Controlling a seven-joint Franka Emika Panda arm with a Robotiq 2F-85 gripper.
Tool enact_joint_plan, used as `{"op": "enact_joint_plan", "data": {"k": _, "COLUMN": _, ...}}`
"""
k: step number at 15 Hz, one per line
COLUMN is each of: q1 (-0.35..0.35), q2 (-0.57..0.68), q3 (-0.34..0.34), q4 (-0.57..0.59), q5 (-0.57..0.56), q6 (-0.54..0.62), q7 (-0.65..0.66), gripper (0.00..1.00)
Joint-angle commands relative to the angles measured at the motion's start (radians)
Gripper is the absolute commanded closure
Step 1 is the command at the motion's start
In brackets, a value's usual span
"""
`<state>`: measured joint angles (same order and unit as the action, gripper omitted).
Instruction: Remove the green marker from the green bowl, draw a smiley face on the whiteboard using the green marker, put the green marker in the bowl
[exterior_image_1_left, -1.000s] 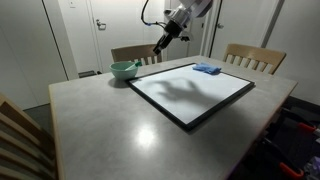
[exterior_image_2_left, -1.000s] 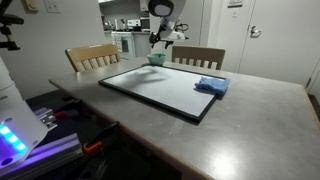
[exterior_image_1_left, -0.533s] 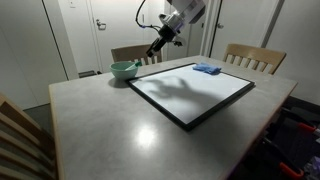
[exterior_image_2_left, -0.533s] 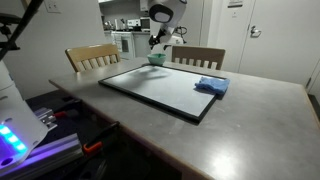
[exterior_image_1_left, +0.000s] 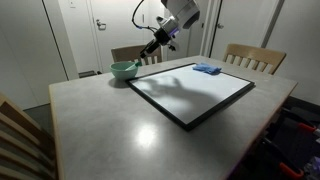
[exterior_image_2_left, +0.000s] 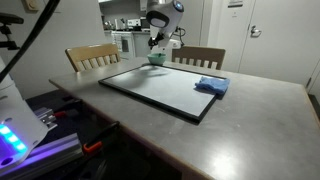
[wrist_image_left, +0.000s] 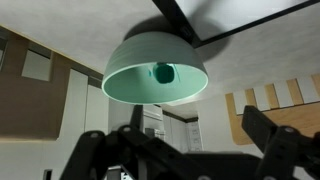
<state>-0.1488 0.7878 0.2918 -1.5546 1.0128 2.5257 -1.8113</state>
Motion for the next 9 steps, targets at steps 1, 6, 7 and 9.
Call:
{"op": "enact_joint_plan", "data": {"k": 1, "q1": -0.005, "q2": 0.030, "q3": 0.018, "q4": 0.027, "q5": 0.104, "q6": 0.039, "q7": -0.102, "gripper": 0.00}}
{"op": "enact_joint_plan", "data": {"k": 6, "q1": 0.012, "q2": 0.035, "q3": 0.000, "q4": 0.024, "q5": 0.228, "q6": 0.016, "q7": -0.196, "gripper": 0.00}}
{"op": "enact_joint_plan", "data": {"k": 7, "q1": 0.015, "q2": 0.037, "q3": -0.005, "q4": 0.025, "q5": 0.249, "q6": 0.009, "q7": -0.211, "gripper": 0.00}}
{"op": "enact_joint_plan", "data": {"k": 9, "q1": 0.024, "q2": 0.045, "q3": -0.015, "q4": 0.027, "q5": 0.284, "q6": -0.008, "q7": -0.233, "gripper": 0.00}}
